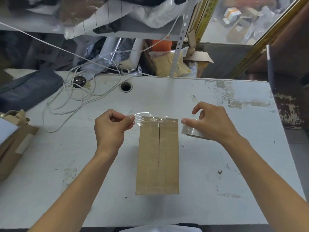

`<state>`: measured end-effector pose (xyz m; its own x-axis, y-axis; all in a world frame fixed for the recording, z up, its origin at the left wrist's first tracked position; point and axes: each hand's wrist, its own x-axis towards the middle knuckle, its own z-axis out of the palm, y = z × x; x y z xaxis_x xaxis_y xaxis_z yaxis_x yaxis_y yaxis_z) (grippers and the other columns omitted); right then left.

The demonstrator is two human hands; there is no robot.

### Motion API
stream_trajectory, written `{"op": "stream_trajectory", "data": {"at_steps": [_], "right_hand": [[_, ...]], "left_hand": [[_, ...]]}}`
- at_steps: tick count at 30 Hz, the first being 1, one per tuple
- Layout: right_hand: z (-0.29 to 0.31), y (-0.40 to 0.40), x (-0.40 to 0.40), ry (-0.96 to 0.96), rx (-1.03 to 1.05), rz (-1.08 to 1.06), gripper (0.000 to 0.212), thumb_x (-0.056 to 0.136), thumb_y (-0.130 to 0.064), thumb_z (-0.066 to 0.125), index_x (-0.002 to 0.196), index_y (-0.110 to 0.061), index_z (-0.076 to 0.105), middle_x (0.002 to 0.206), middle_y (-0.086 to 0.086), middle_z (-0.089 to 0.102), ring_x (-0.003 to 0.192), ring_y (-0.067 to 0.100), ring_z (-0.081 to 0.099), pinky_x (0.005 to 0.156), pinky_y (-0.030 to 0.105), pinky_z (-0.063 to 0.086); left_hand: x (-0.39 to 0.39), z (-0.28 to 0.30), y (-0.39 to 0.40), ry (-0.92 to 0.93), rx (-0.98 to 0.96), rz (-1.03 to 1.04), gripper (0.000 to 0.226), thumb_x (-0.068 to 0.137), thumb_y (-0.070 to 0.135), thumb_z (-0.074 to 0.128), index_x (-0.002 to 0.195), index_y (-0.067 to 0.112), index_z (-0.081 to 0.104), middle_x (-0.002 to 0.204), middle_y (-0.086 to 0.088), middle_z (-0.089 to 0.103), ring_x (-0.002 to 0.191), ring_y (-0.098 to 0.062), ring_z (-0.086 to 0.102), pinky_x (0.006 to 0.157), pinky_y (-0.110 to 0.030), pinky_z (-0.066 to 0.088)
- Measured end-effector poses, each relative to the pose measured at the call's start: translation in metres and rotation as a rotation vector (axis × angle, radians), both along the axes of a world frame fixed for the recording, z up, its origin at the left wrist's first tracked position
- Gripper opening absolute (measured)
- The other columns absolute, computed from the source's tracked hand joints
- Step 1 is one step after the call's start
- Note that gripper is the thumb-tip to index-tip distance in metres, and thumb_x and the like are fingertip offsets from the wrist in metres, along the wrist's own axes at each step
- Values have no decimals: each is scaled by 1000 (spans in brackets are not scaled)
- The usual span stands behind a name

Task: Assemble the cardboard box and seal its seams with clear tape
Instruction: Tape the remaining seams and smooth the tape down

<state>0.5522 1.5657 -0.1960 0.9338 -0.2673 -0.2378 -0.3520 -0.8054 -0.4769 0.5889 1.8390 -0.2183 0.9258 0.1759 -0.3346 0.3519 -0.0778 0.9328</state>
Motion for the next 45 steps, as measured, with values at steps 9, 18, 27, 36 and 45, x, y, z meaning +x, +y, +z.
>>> {"op": "stream_trajectory", "data": {"at_steps": [9, 18, 27, 36, 45], "right_hand": [[-5, 1, 1, 24, 27, -19, 49, 70, -66, 72, 97, -27, 64, 72, -6, 64, 76, 11, 60, 64, 32, 49], [-10, 7, -5, -28, 48, -42, 67, 59, -82, 62, 95, -26, 63, 65, -7, 59, 67, 8, 57, 57, 27, 41], [-9, 13, 0, 86, -75, -25, 94, 43, -99, 49, 105, -28, 56, 79, -6, 61, 82, 17, 59, 59, 31, 42], [-3, 17, 1, 87, -159, 15, 96, 45, -97, 46, 110, -26, 56, 80, -3, 60, 82, 19, 57, 64, 33, 47], [-6, 15, 1, 104, -165, 28, 93, 47, -98, 47, 107, -28, 53, 77, -5, 59, 82, 19, 56, 62, 32, 43]], "left_hand": [[-2, -6, -2, -19, 70, 1, 23, 78, 6, 82, 71, 5, 60, 72, -13, 70, 69, -21, 74, 71, -32, 59], [-5, -11, -7, -17, 93, -32, 21, 79, 7, 81, 73, 8, 60, 76, -11, 71, 72, -20, 74, 74, -35, 60], [-9, -7, -8, -10, 122, -41, 20, 79, 9, 81, 76, 8, 61, 74, -5, 72, 74, -20, 72, 81, -49, 59], [-13, 1, -10, 9, 213, 12, 35, 75, 21, 86, 90, 17, 55, 85, 2, 70, 75, -8, 68, 79, -37, 58], [-55, 35, -51, -805, 752, -450, 29, 91, 20, 61, 112, 0, 65, 118, -13, 57, 111, -26, 54, 96, -27, 45]]}}
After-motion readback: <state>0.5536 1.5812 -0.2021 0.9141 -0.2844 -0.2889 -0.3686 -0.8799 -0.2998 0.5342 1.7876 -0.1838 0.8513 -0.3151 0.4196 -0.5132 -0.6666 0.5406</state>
